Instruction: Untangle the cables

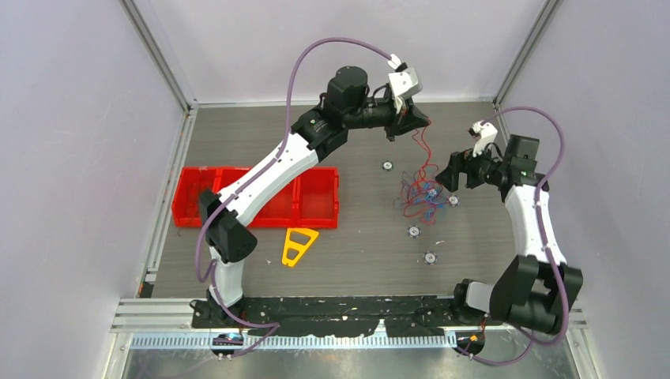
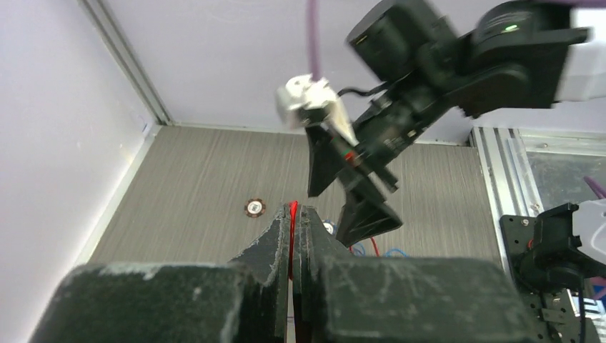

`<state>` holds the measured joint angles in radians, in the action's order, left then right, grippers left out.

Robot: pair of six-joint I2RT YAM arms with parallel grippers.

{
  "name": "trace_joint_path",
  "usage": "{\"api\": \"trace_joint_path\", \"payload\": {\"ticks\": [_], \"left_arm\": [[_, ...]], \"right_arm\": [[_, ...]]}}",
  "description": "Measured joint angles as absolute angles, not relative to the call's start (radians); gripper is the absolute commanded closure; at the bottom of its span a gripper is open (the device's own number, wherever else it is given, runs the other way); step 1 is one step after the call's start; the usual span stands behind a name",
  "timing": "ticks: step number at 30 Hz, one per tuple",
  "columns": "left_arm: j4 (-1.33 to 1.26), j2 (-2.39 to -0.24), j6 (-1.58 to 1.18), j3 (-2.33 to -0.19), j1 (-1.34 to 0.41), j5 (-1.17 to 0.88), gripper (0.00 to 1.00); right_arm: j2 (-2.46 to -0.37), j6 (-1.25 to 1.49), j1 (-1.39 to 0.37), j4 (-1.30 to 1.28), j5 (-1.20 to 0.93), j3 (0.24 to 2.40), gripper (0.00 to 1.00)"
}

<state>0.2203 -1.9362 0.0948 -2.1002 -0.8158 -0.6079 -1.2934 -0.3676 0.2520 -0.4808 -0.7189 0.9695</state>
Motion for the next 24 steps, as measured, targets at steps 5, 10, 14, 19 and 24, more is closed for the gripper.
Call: {"api": "trace_joint_path", "payload": {"ticks": [5, 10, 14, 19, 24], "left_arm": [[0.230, -1.938, 0.023, -2.100, -0.815, -0.563, 1.00], [0.230, -1.956, -0.047, -2.116, -0.815, -0.530, 1.00], [0.229, -1.969, -0.104, -2.124, -0.815, -0.516, 1.00], [0.215, -1.970, -0.139, -2.124, -0.813, -0.516, 1.00], [0.205, -1.970, -0.160, -2.125, -0.806, -0.517, 1.00]], "right_arm": [[-1.164, -0.411, 0.268, -0.495, -0.864, 0.973, 0.05], [-1.119, -0.272, 0.199, -0.278, -0.923, 0.878, 0.05], [-1.122, -0.150, 0.033, -0.003, -0.798, 0.745, 0.04], [-1.232, -0.016, -0.100, 0.309, -0.604, 0.675, 0.05], [-1.381, 0.069, -0.110, 0.486, -0.483, 0.698, 0.42]]}}
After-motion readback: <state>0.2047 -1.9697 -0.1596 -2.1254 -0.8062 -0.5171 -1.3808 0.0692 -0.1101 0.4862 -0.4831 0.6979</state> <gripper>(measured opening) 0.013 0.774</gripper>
